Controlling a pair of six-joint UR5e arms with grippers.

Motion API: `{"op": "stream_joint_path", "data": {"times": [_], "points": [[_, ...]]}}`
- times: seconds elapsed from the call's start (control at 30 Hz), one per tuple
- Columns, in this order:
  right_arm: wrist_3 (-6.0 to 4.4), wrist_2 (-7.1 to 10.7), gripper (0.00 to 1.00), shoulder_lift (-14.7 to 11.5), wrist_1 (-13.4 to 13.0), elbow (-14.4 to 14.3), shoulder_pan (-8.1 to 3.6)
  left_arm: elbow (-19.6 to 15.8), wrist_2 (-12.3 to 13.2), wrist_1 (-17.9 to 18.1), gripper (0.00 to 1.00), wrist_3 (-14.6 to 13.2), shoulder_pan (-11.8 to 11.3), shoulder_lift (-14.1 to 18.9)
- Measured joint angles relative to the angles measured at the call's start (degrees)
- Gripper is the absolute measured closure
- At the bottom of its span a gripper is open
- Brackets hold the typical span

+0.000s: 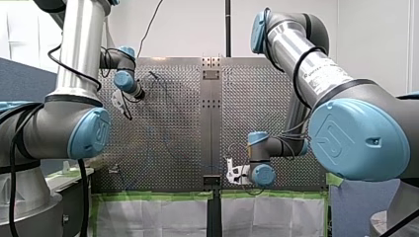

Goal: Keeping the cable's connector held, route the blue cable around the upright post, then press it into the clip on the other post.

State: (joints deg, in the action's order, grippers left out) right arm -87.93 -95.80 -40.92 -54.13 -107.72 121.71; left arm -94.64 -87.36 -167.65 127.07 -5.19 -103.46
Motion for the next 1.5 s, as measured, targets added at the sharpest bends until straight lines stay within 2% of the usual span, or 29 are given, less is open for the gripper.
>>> {"op": "stream_joint_path", "data": {"times": [0.27, 0.4, 0.5, 0.63, 0.97, 1.13, 1.5], "points": [[0.11, 0.06, 1.0, -0.01, 0.09, 0.0, 0.03, 0.0, 0.35, -1.03, 0.01, -1.83, 0.07, 0.0], [0.75, -0.4, 1.0, 0.0, 1.08, 0.0, -0.08, 0.0, -0.97, -2.84, 0.01, -2.83, 0.18, 0.0], [1.25, -0.89, 1.0, 0.0, 1.79, -0.01, -0.09, 0.0, -1.83, -4.12, 0.01, -2.55, 0.27, 0.0], [1.54, -1.11, 1.0, 0.03, 2.11, 0.0, -0.11, 0.0, -0.91, -4.75, 0.01, -0.86, 0.34, -0.01], [1.6, -1.16, 1.0, 0.07, 2.24, 0.0, -0.11, -0.76, 3.73, -4.24, 0.01, 4.42, 0.04, -0.05], [1.6, -1.17, 1.0, 0.06, 2.17, 0.0, -0.1, -2.93, 5.59, -2.1, 0.01, 6.95, -0.01, -0.05], [1.6, -1.22, 1.0, 0.06, 2.09, 0.0, 0.03, -8.23, 6.08, 3.35, 0.01, 12.45, -0.89, -0.02]]}}
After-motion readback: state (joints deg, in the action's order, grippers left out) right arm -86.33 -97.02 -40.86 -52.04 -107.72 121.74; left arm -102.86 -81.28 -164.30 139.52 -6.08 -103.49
